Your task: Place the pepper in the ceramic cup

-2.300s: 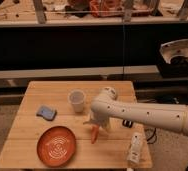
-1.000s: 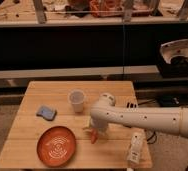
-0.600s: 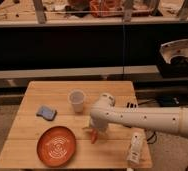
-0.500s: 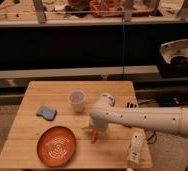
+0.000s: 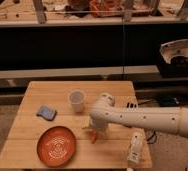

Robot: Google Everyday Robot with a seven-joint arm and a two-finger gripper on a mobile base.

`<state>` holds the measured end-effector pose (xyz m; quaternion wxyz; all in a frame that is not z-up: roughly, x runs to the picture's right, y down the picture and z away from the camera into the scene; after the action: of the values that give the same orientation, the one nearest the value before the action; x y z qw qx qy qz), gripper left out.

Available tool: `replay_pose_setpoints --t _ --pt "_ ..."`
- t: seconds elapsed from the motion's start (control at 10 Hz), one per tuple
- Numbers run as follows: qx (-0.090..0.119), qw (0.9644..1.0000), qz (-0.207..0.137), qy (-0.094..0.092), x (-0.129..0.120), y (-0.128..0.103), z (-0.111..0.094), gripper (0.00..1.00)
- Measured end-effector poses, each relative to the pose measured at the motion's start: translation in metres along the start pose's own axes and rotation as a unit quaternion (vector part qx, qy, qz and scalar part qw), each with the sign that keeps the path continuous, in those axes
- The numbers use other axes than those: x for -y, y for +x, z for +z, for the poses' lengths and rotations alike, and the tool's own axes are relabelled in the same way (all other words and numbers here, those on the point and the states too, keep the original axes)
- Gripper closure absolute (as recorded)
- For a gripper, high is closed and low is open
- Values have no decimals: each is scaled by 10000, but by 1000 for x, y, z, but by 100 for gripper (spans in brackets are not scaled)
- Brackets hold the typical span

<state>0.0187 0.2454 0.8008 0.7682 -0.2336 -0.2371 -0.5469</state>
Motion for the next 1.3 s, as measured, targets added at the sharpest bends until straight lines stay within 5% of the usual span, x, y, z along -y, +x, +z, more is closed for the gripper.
replay_pose_setpoints --t 1.3 --pt "0 10000 66 1 2 1 2 20"
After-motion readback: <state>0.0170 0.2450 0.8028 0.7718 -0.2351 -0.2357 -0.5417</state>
